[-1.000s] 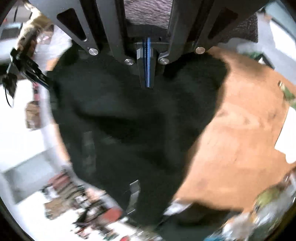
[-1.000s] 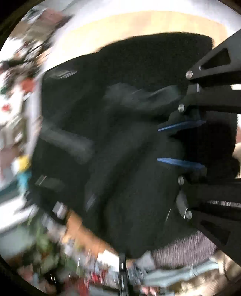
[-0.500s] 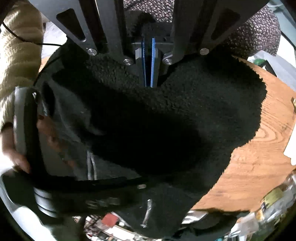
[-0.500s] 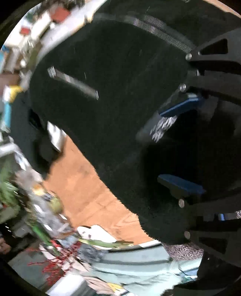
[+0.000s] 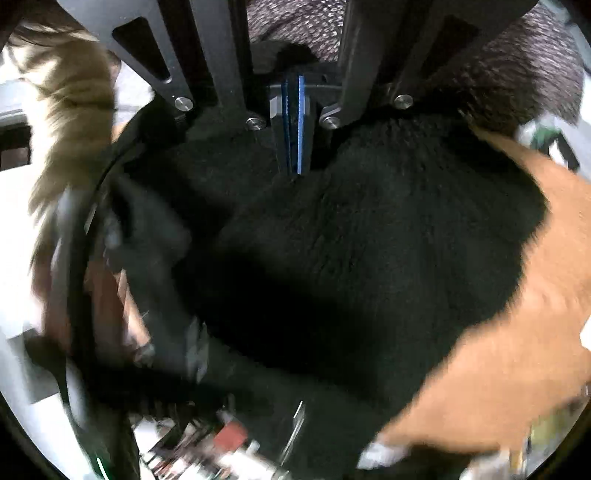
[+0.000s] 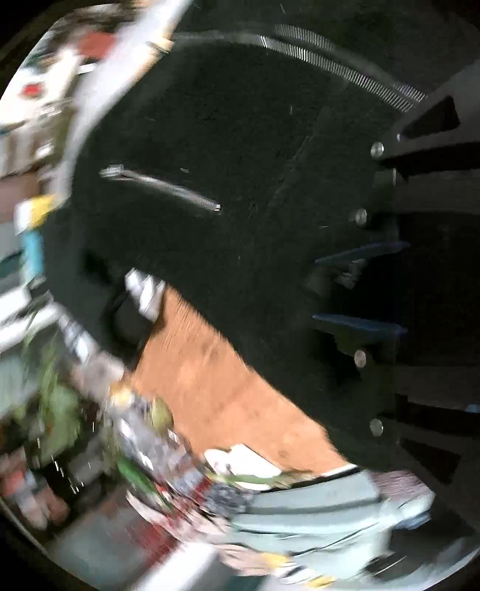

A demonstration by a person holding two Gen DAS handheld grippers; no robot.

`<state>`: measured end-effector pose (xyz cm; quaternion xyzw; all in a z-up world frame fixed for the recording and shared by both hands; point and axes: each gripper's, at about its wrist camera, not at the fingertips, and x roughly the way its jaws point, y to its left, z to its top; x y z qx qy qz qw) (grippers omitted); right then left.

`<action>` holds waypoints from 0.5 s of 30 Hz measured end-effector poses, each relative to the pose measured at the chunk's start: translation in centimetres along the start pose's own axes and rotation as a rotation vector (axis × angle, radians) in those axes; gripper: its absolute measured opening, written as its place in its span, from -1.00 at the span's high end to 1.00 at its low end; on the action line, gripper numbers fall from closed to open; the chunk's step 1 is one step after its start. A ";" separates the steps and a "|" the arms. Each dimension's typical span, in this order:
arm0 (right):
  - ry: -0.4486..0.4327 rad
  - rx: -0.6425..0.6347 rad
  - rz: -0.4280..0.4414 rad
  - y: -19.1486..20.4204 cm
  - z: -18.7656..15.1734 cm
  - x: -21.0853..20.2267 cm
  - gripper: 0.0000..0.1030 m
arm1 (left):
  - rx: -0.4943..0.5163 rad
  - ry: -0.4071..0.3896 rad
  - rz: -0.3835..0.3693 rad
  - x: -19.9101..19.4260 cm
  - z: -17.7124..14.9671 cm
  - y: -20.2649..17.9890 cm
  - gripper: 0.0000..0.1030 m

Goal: Fold clothes

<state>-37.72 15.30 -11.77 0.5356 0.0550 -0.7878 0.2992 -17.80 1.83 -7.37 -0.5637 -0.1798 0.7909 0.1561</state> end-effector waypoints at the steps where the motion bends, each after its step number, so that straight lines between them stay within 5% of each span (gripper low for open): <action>1: -0.014 -0.024 0.026 0.7 -1.0 -1.3 0.36 | 0.005 -0.049 0.029 -1.2 0.4 0.0 0.90; 3: -0.020 -0.066 0.039 1.9 -2.6 -3.1 0.34 | -0.012 -0.091 0.121 -1.8 1.0 0.6 0.90; 7: -0.023 -0.116 -0.067 3.8 -5.1 -3.7 0.40 | -0.107 0.013 0.270 2.1 0.3 4.5 0.90; 11: -0.072 -0.023 -0.157 2.9 -7.3 -5.7 0.34 | -0.133 -0.042 0.212 1.8 -0.7 5.2 0.90; 15: -0.122 0.071 -0.247 1.9 -9.6 -7.8 -0.14 | -0.073 -0.094 0.238 -0.8 -1.3 3.7 0.81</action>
